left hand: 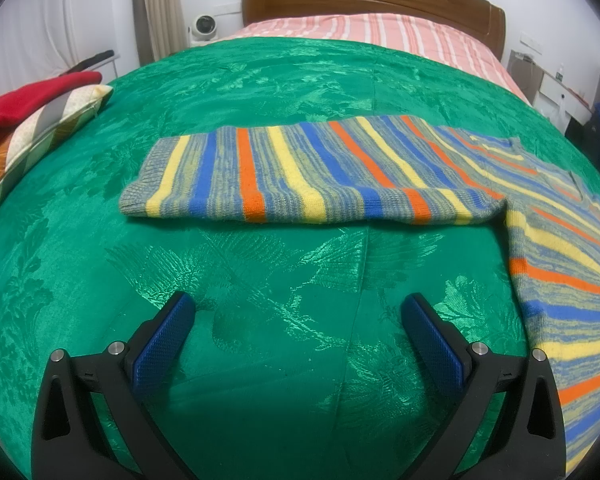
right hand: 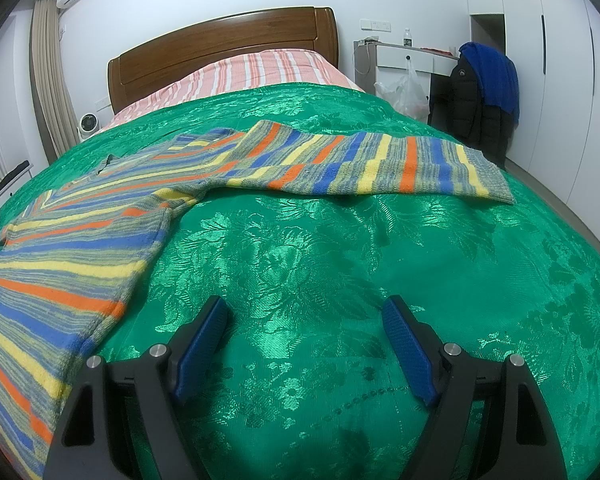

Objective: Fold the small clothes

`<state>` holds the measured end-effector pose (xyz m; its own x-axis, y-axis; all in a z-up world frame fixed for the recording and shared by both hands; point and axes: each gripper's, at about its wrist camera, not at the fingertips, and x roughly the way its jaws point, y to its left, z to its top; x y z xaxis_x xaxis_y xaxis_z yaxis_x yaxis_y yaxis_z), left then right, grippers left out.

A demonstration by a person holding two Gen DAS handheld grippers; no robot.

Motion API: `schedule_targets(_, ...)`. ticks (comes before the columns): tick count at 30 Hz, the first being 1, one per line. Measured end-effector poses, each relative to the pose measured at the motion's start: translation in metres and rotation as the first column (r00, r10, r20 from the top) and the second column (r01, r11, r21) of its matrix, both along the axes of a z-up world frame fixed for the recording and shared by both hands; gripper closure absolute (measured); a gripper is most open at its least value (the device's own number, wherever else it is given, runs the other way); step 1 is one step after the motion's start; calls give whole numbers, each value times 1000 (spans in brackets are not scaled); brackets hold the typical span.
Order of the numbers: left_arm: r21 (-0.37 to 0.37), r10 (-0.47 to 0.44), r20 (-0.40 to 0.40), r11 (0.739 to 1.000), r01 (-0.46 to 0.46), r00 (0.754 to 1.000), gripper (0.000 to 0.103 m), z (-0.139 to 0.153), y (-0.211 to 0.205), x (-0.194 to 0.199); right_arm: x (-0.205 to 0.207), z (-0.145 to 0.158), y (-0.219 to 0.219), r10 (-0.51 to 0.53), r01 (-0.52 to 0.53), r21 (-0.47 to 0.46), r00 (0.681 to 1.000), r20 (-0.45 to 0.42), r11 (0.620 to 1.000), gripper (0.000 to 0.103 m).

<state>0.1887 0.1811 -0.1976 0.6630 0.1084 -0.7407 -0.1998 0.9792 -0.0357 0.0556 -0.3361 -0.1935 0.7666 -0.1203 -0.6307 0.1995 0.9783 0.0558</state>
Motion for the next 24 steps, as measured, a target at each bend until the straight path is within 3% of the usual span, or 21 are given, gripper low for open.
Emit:
schedule_targets(17, 17, 2, -3, 1000, -2, 1000, 0, 0, -2, 1, 2, 4, 0, 10, -10, 5, 999, -31, 1000, 23)
schedule_targets(18, 10, 2, -2, 1000, -2, 1000, 0, 0, -1, 1, 1, 8, -3, 20, -18, 31, 999, -46, 999, 23)
schedule_targets(21, 9, 2, -1, 1000, -2, 1000, 0, 1, 1, 2, -7, 24, -30, 41, -35, 223, 999, -23, 974, 24)
schedule_targets(24, 6, 2, -1, 1000, -2, 1000, 0, 1, 2, 2, -7, 39, -75, -21, 19, 366, 1000, 1, 930, 24)
